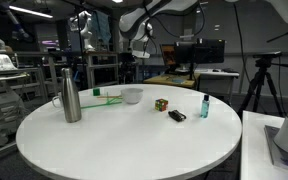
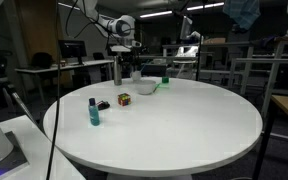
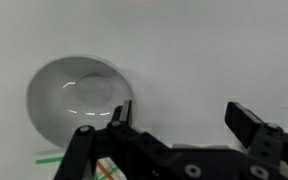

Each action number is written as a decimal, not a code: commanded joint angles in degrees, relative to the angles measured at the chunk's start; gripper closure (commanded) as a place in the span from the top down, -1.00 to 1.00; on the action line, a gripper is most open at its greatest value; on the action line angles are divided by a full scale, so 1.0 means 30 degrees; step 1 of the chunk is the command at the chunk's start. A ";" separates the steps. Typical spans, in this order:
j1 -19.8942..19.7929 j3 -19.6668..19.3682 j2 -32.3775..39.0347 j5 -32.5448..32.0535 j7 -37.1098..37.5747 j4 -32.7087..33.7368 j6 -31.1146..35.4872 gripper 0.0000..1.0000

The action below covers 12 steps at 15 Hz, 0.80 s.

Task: Move the bowl to the right and put the rubik's cube inside it

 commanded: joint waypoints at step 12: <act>0.0167 -0.1421 0.1228 -0.1232 0.2835 0.0208 0.2839 1.00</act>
